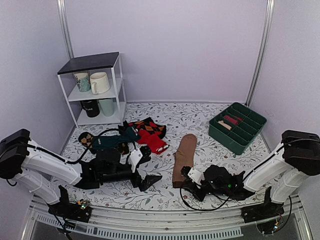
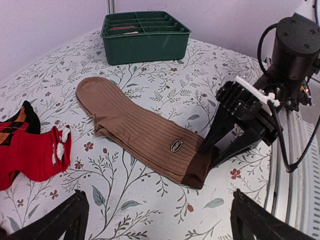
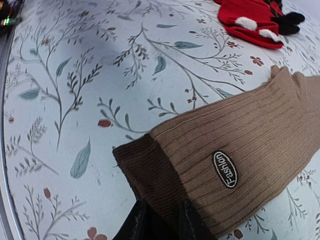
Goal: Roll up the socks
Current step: Pick up the pair of socks from the center of the board.
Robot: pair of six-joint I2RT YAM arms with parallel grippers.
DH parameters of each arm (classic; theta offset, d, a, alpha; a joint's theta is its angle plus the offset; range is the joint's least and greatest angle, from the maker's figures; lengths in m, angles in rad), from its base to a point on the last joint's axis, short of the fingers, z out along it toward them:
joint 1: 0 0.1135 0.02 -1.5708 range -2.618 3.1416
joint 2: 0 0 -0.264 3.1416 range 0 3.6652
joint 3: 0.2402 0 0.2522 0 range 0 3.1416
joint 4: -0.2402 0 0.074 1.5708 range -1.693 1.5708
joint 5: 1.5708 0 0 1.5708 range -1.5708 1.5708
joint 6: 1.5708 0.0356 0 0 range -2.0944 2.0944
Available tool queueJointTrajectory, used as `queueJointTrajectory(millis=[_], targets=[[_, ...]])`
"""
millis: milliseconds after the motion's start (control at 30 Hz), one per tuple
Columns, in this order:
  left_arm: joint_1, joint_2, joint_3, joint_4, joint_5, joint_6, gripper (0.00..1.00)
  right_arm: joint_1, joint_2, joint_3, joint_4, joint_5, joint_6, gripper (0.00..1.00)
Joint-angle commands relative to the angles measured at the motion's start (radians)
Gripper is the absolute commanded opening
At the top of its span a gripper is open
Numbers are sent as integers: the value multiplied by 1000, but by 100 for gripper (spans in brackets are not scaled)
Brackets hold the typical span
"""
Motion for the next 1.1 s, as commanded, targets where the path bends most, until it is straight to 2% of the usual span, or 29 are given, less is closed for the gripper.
queueJointTrajectory(millis=[0, 233, 400, 533, 700, 800, 1067], targets=[[7, -18, -15, -8, 19, 37, 99, 17, -4, 37, -165, -11, 95, 16], [6, -21, -69, 105, 147, 178, 93, 3, -47, 78, -325, -68, 214, 0], [6, 59, -49, 150, 260, 314, 86, -51, -49, 93, -376, -211, 322, 0], [8, 147, -8, 162, 325, 379, 85, -95, -32, 115, -398, -309, 359, 0], [8, 240, 84, 100, 437, 421, 81, -171, 23, 152, -464, -432, 371, 0], [8, 290, 134, 66, 459, 418, 79, -175, 45, 177, -516, -444, 356, 0], [7, 441, 281, -79, 504, 412, 69, -186, 50, 170, -523, -456, 361, 0]])
